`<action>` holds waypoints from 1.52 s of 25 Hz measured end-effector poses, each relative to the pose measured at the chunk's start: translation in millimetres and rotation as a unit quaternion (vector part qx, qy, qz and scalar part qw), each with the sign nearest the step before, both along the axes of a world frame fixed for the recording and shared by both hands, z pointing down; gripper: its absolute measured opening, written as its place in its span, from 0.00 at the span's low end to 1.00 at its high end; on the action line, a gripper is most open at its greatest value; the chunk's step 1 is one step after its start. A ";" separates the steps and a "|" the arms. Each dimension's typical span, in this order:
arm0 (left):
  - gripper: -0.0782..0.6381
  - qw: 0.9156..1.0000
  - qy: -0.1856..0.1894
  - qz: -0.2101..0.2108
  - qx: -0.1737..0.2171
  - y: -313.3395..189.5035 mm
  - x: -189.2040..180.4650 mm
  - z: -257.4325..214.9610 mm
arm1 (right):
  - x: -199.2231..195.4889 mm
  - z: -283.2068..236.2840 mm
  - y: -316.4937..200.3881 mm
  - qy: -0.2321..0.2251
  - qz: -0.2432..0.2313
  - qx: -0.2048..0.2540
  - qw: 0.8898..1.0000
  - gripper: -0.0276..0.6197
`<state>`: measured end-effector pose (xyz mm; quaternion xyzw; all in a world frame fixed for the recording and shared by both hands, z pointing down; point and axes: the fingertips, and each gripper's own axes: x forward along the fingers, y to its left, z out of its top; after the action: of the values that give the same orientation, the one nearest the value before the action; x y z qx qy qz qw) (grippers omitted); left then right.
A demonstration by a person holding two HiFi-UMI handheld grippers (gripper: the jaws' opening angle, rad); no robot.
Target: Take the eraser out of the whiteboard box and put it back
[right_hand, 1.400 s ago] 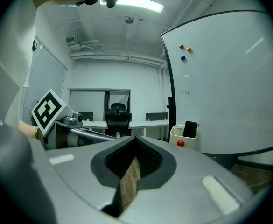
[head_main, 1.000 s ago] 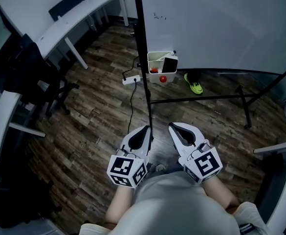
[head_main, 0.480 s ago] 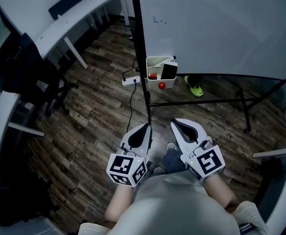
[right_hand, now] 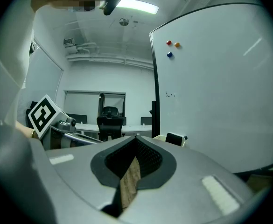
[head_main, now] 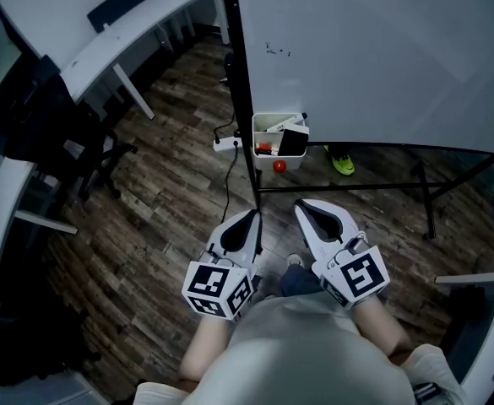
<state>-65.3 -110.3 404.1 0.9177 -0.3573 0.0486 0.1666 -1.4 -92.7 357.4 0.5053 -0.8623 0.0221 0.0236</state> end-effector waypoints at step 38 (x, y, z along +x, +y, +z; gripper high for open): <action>0.12 0.998 -0.012 -0.058 -0.004 -93.4 47.4 7.8 | 67.0 25.0 -116.7 0.023 -0.042 -0.027 0.998 0.38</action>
<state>-17.8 -203.7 411.9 0.8943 -0.4114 0.0508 0.1684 65.6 -209.4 382.3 0.4679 -0.8813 0.0329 0.0578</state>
